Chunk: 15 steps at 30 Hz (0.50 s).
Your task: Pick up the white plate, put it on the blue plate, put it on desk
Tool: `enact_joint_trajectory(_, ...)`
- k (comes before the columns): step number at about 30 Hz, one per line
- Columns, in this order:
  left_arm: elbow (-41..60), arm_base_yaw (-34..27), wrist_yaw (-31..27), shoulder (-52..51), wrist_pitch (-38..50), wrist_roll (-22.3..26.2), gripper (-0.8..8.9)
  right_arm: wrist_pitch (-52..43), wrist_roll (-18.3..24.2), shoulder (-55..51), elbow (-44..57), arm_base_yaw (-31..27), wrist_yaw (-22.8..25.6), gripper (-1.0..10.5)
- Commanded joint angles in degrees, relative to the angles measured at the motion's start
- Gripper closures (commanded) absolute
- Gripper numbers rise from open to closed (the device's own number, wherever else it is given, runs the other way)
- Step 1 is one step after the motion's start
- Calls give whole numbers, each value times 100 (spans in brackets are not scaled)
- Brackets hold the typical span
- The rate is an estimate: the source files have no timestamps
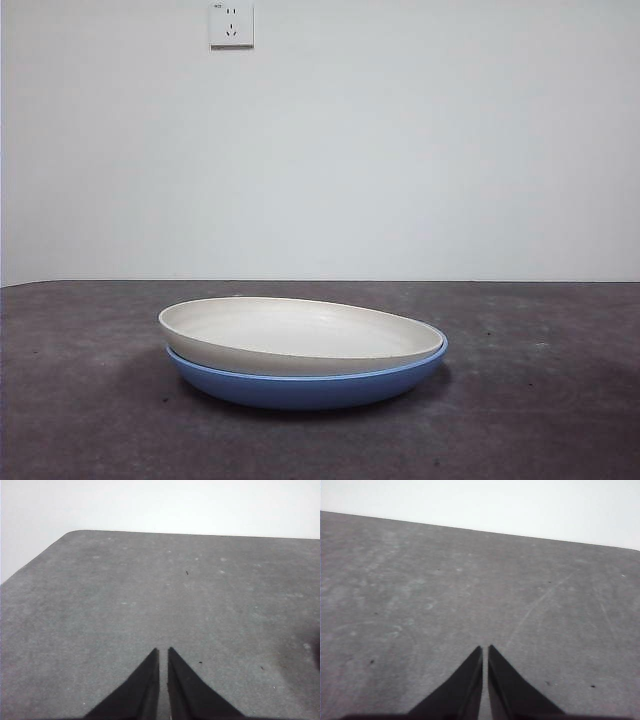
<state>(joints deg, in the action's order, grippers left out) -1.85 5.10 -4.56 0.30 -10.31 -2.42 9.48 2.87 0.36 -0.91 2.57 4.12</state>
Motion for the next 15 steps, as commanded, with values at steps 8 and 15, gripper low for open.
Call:
enact_joint_trajectory(8, 118, 0, 0, -11, -42, 46, 786, -11, -87, -15, 31, -72, 26, 932)
enact_joint_trajectory(15, 118, 0, 0, -11, -42, 46, 786, -59, -87, -15, 28, -72, 28, 932)
